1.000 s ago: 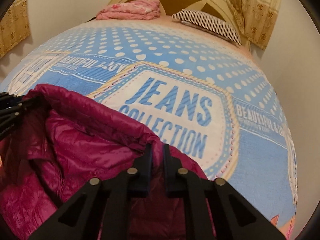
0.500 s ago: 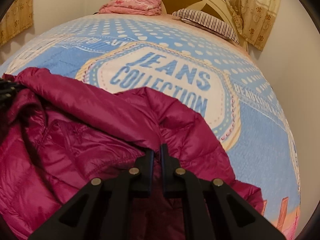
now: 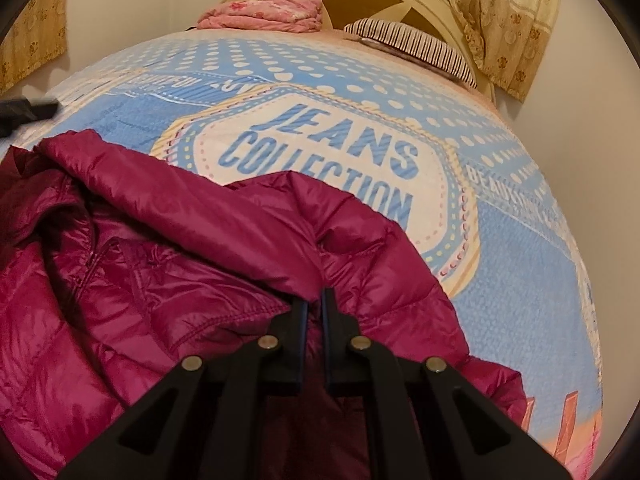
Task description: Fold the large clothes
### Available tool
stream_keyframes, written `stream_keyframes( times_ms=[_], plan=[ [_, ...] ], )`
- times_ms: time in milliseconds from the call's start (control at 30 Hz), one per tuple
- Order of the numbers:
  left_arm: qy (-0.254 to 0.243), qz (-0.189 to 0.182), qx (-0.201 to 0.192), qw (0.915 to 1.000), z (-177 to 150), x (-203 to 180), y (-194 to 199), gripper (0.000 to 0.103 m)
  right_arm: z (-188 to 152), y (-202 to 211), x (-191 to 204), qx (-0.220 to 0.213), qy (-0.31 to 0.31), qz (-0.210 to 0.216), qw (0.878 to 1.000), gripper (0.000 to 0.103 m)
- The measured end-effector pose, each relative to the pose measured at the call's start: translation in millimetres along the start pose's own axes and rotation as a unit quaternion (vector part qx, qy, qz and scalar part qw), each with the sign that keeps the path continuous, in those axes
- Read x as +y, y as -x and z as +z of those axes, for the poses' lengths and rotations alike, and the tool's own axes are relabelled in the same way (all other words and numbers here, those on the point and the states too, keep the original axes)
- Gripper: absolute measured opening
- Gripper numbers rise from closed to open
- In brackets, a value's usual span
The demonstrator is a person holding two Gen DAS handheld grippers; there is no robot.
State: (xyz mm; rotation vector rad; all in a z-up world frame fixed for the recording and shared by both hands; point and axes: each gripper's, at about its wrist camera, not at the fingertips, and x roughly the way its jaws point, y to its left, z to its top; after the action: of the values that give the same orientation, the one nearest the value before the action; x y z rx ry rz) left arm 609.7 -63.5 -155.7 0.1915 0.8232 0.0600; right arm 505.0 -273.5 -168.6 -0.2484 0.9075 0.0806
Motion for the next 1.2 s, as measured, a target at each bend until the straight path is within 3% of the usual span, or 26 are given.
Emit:
stream_keyframes(
  times_ms=[100,200,400,500,567,667,800,1000,1200],
  plan=[
    [-0.018,0.008,0.024,0.9995,-14.3,-7.7,-18.2,0.086,-3.0,6.9,-5.8,-0.001,-0.004,0.006,1.0,0.01],
    [-0.016,0.003,0.01,0.9998,-18.4,-6.4,-13.0,0.086,-7.0,14.4,-14.8,-0.002,-0.015,0.019,1.0,0.032],
    [0.01,-0.018,-0.003,0.9998,-5.4,6.3,8.8,0.086,-4.3,32.9,-45.3,-0.02,-0.078,0.029,0.996,0.041],
    [0.027,-0.032,-0.029,0.9987,9.9,8.1,25.5,0.086,8.2,43.7,-51.9,-0.04,-0.114,0.025,0.992,0.044],
    [0.025,-0.037,-0.038,0.9983,18.6,2.4,27.6,0.086,23.7,41.8,-48.4,-0.041,-0.129,0.027,0.99,0.052],
    [0.028,-0.062,-0.019,0.9975,25.5,-12.3,15.7,0.086,53.6,31.2,-35.7,-0.039,-0.149,0.052,0.987,0.054],
    [0.012,-0.063,0.007,0.9979,14.2,-33.3,0.6,0.086,77.1,6.3,-9.3,-0.01,-0.162,0.084,0.983,0.055],
    [-0.001,-0.07,0.025,0.9973,-16.8,-41.6,-10.5,0.086,52.7,-13.5,25.2,0.011,-0.119,0.071,0.99,0.055],
    [0.005,-0.072,0.029,0.997,-23.6,-42.6,-19.5,0.086,36.4,-18.7,26.0,0.009,-0.115,0.061,0.991,0.055]
  ],
)
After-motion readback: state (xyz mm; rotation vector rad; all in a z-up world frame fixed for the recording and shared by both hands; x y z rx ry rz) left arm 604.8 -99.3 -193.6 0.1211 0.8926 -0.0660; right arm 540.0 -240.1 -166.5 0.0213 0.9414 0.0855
